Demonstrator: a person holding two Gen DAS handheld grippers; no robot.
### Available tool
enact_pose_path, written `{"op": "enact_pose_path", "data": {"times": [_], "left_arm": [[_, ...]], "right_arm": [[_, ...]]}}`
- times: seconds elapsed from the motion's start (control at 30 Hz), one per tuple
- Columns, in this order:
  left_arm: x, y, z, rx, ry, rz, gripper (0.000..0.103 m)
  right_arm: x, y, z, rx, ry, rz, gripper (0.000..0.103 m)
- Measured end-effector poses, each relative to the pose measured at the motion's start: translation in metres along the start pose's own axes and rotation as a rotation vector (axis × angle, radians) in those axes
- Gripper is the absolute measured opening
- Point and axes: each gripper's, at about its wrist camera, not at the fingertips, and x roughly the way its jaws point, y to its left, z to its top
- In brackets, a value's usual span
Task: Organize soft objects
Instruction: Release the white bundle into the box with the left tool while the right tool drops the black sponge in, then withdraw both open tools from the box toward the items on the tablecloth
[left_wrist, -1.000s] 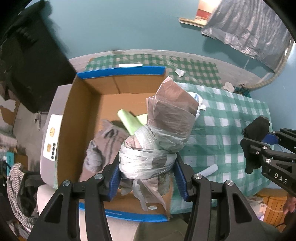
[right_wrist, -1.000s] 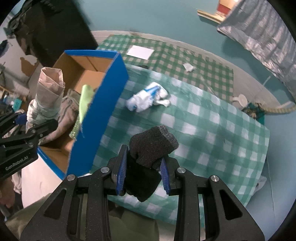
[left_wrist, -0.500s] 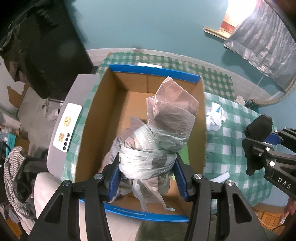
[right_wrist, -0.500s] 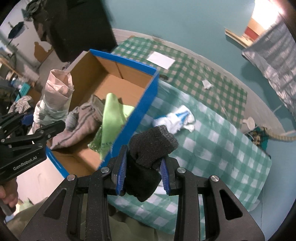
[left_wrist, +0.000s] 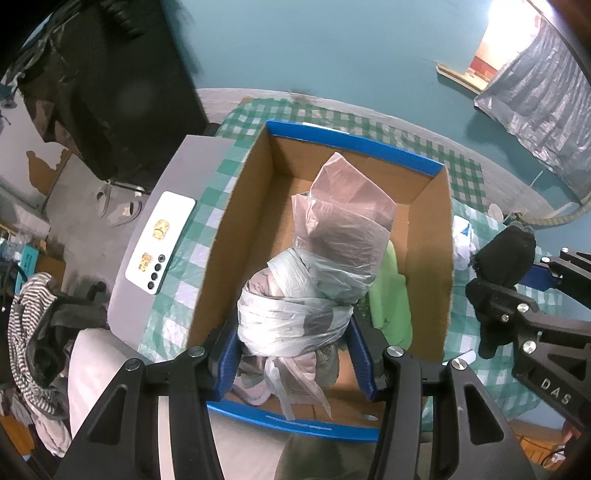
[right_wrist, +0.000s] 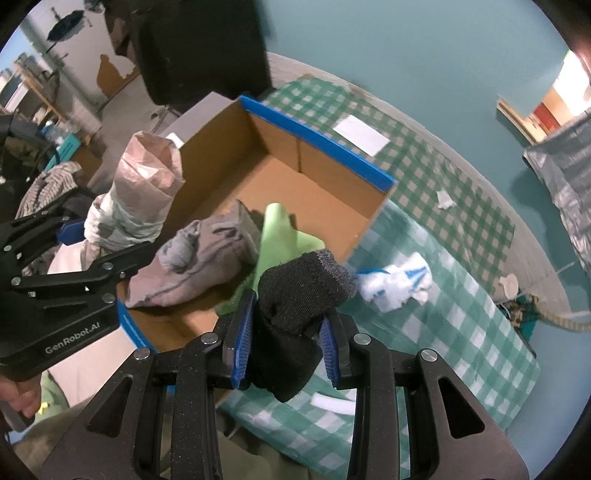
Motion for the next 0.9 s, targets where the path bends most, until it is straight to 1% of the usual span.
{"op": "enact_pose_path", "data": {"times": [0.4, 0.43, 0.57, 0.67, 0.73, 0.8, 0.9], "left_arm": [[0.012, 0.016, -0.002, -0.006, 0.028, -0.001, 0.053], [0.013, 0.017, -0.002, -0.005, 0.031, -0.001, 0.053], [0.019, 0.019, -0.004, -0.016, 0.050, 0.003, 0.054], [0.021, 0.022, -0.005, -0.033, 0.058, 0.001, 0.056], [0.023, 0.023, -0.005, -0.034, 0.063, 0.007, 0.061], [0.023, 0.024, -0.006, -0.032, 0.062, 0.009, 0.064], [0.023, 0.025, -0.006, -0.031, 0.062, 0.000, 0.070]], "right_arm": [[0.019, 0.024, 0.016, -0.028, 0.027, 0.016, 0.033], [0.021, 0.025, 0.017, -0.026, 0.030, 0.019, 0.035], [0.025, 0.027, 0.019, -0.012, 0.043, 0.016, 0.039], [0.024, 0.029, 0.020, -0.003, 0.036, 0.009, 0.046], [0.021, 0.029, 0.020, 0.000, 0.030, 0.008, 0.052], [0.019, 0.027, 0.020, 0.003, 0.027, 0.008, 0.054], [0.017, 0.025, 0.020, 0.010, 0.023, 0.003, 0.056]]}}
